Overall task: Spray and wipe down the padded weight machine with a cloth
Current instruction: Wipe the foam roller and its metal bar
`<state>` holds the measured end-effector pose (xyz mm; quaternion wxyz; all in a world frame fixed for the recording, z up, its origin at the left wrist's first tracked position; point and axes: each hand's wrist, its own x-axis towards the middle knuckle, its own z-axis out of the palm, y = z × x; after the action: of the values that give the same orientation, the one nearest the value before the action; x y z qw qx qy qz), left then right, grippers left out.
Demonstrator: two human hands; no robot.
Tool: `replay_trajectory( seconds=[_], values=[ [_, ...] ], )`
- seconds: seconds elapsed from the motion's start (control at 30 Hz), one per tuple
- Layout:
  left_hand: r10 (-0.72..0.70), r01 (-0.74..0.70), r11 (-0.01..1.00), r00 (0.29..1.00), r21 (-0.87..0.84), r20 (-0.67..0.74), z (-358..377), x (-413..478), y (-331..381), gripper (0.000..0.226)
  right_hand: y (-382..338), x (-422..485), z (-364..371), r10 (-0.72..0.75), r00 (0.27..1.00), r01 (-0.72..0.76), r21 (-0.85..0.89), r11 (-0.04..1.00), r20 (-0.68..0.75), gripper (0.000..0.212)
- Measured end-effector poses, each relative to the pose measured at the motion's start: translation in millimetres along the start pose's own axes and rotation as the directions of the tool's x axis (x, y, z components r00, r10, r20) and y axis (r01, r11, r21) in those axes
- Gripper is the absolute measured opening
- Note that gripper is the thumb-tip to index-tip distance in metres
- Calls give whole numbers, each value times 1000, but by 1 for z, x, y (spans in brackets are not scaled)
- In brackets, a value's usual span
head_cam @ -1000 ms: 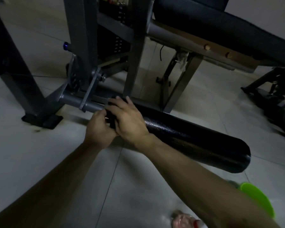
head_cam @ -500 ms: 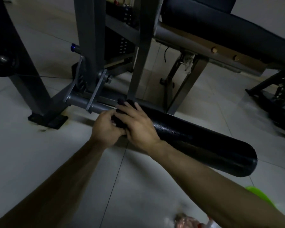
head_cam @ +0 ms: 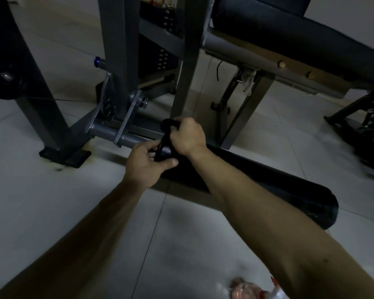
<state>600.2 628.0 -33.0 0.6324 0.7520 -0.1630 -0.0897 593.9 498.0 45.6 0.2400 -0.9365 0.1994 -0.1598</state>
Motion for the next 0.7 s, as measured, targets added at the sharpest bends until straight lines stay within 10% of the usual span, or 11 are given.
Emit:
replay_trajectory(
  seconds=[0.07, 0.3, 0.5, 0.7],
  values=[
    [-18, 18, 1000, 1000, 5, -14, 1, -1, 3, 58, 1, 8, -4, 44, 998, -45, 10, 999, 53, 32],
    [-78, 78, 996, 997, -49, 7, -1, -1, 10, 61, 74, -74, -26, -556, 820, 571, -120, 812, 134, 60],
    [-43, 44, 999, 998, 5, -41, 1, -7, 12, 68, 89, -85, -34, -120, 967, 99, -102, 990, -226, 46],
    [37, -34, 995, 999, 95, -26, 5, -20, 6, 70, 23, -59, 8, -364, 929, 352, -141, 925, -69, 47]
  ],
)
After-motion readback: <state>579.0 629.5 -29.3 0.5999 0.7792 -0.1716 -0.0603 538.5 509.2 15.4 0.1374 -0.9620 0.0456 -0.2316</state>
